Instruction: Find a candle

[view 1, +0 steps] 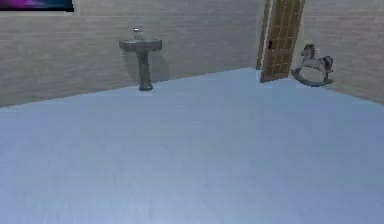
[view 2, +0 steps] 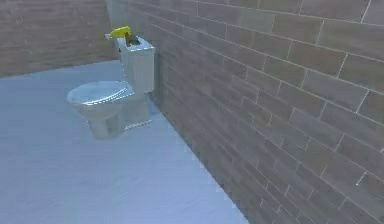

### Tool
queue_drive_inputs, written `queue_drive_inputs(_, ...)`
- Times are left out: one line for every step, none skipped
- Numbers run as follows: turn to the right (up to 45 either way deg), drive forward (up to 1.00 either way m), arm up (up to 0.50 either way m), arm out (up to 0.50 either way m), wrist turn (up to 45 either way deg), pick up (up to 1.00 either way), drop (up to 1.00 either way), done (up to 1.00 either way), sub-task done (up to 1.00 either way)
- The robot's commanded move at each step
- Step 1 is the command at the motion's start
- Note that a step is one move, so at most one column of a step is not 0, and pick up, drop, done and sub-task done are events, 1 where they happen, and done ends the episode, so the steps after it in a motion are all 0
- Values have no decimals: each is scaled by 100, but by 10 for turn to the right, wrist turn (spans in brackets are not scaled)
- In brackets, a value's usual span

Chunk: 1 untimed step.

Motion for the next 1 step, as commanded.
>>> queue_drive_inputs(90, 0, 0, 0, 0, 0, 0, 0, 0)
